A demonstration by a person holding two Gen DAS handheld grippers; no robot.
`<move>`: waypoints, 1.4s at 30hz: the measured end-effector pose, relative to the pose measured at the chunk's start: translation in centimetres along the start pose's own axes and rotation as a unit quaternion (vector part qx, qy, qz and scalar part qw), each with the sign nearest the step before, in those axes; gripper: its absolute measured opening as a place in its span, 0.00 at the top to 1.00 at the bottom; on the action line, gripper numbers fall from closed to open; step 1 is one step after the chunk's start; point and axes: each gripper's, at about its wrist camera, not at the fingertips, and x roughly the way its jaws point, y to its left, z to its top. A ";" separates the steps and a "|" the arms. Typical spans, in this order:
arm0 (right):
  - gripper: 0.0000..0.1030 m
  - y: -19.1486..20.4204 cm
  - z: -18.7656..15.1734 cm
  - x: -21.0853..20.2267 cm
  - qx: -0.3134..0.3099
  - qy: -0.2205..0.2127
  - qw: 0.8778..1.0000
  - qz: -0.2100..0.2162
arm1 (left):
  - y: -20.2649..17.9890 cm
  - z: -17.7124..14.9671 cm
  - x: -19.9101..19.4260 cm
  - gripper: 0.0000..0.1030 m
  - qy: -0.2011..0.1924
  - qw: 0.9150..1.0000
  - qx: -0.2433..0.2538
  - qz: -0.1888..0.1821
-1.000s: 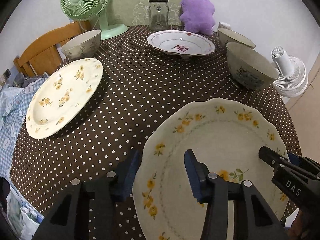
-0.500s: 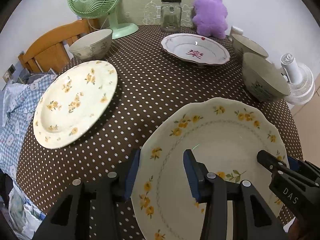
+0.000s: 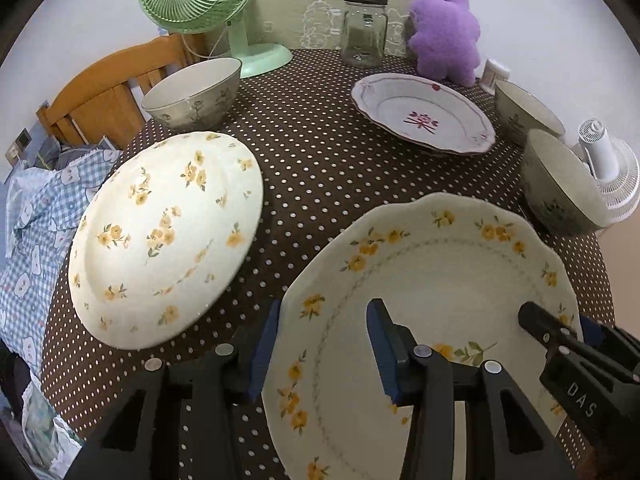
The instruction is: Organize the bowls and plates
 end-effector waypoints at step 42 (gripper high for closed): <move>0.16 9.0 0.4 -8.2 0.005 -0.072 0.997 -0.033 | 9.5 1.1 -6.4 0.07 -0.065 0.997 0.017 -0.038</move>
